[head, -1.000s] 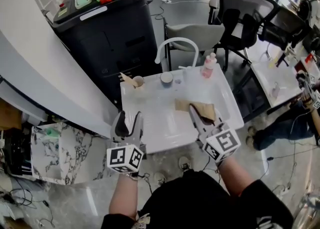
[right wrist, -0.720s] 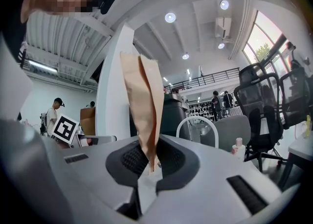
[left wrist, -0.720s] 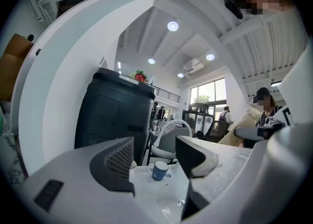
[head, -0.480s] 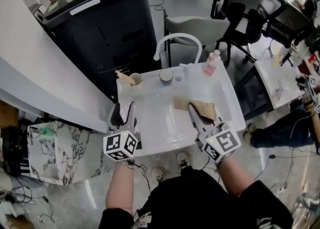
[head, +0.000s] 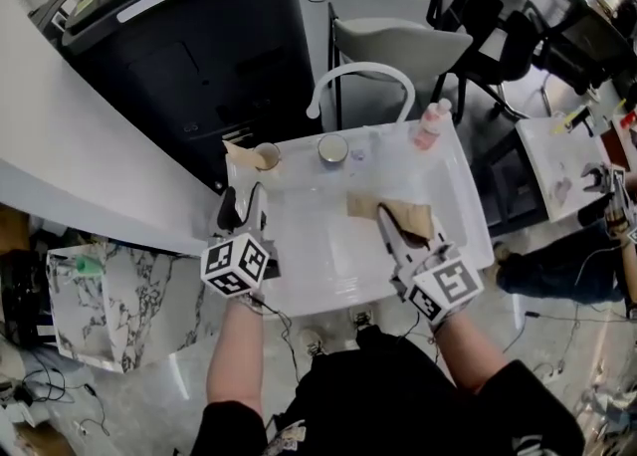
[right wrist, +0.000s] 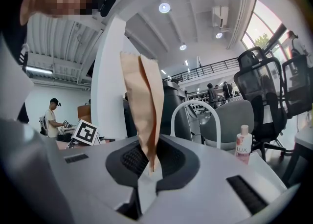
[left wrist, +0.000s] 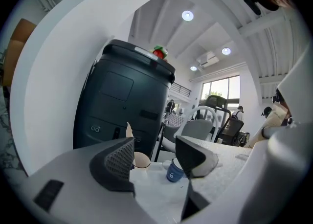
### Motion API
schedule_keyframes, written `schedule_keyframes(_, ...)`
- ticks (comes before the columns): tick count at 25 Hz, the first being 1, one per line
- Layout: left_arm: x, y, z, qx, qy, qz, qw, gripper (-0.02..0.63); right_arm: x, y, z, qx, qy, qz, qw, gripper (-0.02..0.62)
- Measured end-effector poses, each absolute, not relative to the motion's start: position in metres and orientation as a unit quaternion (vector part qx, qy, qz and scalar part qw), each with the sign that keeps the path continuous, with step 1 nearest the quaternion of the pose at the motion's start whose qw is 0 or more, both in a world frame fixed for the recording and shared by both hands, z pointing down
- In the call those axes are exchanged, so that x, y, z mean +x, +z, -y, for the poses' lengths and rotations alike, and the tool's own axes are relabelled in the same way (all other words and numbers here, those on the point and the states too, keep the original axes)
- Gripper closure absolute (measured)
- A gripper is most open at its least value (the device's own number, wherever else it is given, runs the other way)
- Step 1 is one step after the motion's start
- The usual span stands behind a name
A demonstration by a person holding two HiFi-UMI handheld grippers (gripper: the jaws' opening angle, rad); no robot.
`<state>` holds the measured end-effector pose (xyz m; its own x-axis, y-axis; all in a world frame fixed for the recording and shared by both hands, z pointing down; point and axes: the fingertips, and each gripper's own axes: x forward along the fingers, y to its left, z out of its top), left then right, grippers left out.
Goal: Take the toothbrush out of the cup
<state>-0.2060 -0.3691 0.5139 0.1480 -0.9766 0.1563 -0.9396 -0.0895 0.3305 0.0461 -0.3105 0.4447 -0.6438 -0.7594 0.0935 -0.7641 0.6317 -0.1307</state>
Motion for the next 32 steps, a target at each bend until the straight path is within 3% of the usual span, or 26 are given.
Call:
schedule_keyframes(26,-0.248,0.604,0.485,0.69,-0.017,0.688,0.225,0.357,0.061,0.491,0.354,0.433,0.111,0.892,0.069,0.569)
schedule_keyframes(29,-0.249,0.61,0.49,0.686,-0.006,0.691,0.228,0.381,0.061,0.493,0.356,0.433,0.112,0.892,0.071,0.569)
schedule_keyframes(32,-0.252,0.613,0.495,0.681,-0.002,0.695,0.229,0.45,0.059,0.494,0.359,0.434,0.112,0.891,0.072,0.569)
